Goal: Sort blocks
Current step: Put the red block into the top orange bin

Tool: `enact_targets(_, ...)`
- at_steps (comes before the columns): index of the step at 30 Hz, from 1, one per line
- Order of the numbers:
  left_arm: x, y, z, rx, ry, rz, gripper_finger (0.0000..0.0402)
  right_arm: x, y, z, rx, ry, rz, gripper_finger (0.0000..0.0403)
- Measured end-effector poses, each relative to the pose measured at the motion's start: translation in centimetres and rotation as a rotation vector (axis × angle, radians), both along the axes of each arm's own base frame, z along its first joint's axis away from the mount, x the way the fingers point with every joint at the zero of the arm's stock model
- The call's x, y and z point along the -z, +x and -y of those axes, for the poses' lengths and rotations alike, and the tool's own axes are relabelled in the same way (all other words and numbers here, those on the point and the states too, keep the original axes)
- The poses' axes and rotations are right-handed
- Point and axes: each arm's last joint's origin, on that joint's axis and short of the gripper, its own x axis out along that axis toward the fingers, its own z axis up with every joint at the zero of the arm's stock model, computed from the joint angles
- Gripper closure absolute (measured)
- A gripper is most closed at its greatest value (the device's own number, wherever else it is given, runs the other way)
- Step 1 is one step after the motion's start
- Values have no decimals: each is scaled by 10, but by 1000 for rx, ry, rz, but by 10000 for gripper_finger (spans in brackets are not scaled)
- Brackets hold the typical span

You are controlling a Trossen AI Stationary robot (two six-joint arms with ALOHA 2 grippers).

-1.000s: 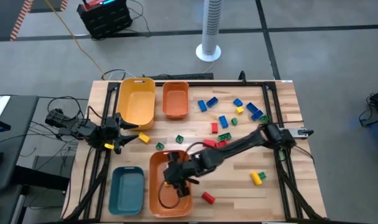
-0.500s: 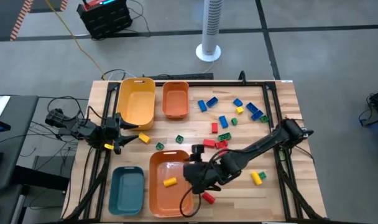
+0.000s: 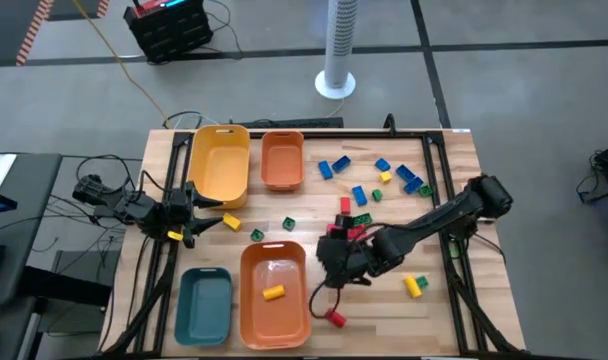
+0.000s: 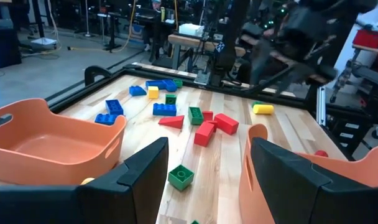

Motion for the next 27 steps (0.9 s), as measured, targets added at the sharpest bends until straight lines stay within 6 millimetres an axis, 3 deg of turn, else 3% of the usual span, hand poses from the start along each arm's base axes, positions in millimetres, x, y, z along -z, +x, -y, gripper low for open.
enact_targets(7, 0, 0, 0, 1, 0, 0, 178, 22, -31, 28, 110, 49, -4, 180)
enact_targets(16, 0, 0, 0, 1, 0, -1, 178, 47, -64, 43, 215, 149, -39, 180)
enact_targets(21, 0, 0, 0, 1, 1, -2, 178, 51, -64, 43, 210, 144, -43, 180)
enact_targets(27, 1, 0, 0, 1, 8, -15, 178, 64, -45, 51, 164, 97, -38, 180)
